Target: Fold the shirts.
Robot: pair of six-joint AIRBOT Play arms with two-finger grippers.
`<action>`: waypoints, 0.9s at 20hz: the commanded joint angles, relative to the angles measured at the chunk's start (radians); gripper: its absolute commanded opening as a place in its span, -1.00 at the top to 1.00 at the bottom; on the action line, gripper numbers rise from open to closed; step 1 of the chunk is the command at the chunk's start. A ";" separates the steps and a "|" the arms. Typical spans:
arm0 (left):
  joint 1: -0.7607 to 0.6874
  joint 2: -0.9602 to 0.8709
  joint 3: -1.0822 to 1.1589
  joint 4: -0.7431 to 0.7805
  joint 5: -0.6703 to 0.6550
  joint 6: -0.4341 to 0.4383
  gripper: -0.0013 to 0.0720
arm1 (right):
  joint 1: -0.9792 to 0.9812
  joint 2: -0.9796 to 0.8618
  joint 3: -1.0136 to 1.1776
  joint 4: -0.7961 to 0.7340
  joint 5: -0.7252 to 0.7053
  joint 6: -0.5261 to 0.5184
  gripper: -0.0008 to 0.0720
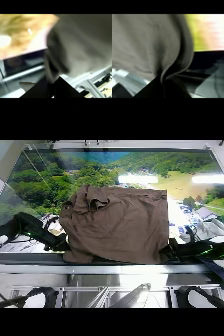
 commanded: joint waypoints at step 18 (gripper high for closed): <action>0.370 0.417 1.344 -0.482 -0.027 0.045 0.90 | -0.317 0.432 0.797 1.136 0.264 -0.275 0.93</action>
